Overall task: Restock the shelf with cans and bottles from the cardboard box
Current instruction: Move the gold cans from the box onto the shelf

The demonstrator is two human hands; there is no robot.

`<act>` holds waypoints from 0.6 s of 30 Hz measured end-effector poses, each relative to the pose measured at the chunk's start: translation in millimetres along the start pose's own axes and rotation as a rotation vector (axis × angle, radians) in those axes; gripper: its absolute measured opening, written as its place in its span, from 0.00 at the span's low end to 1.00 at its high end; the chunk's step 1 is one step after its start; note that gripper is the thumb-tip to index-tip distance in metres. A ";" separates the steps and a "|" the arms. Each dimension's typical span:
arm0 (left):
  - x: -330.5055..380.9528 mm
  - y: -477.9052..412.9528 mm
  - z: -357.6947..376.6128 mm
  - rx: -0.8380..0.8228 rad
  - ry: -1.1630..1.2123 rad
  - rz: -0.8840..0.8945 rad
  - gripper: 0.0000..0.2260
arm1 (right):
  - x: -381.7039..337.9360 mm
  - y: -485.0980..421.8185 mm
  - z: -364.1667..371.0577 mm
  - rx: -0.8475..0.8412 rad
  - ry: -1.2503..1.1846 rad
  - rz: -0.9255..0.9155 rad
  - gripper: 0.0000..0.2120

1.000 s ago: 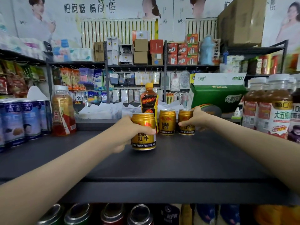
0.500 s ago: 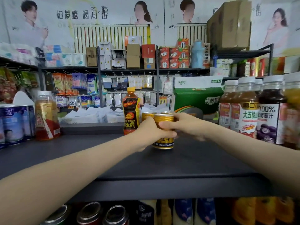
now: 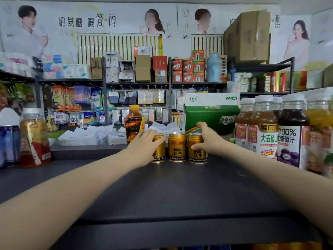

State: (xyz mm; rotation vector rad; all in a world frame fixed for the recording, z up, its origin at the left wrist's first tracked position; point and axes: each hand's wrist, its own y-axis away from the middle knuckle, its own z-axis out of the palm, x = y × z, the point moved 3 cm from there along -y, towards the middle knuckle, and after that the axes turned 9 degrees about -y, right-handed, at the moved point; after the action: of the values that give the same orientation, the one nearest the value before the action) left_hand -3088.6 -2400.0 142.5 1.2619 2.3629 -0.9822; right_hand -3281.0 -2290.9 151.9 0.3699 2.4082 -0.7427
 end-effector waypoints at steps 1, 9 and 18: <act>1.8 -2.3 3.2 0.000 -0.031 0.008 0.37 | -0.6 -0.2 1.8 -0.024 0.145 -0.065 0.44; 6.6 -9.7 6.9 0.086 -0.087 0.019 0.33 | 8.6 -0.3 5.0 -0.081 0.441 -0.109 0.44; 6.7 -5.3 4.9 0.064 -0.057 0.027 0.32 | -2.1 16.0 5.4 0.026 0.720 -0.152 0.43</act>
State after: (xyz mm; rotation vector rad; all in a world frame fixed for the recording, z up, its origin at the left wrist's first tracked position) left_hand -3097.1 -2401.3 137.7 1.2678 2.2824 -1.0787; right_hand -3270.3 -2281.3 142.7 0.5395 3.1299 -0.8024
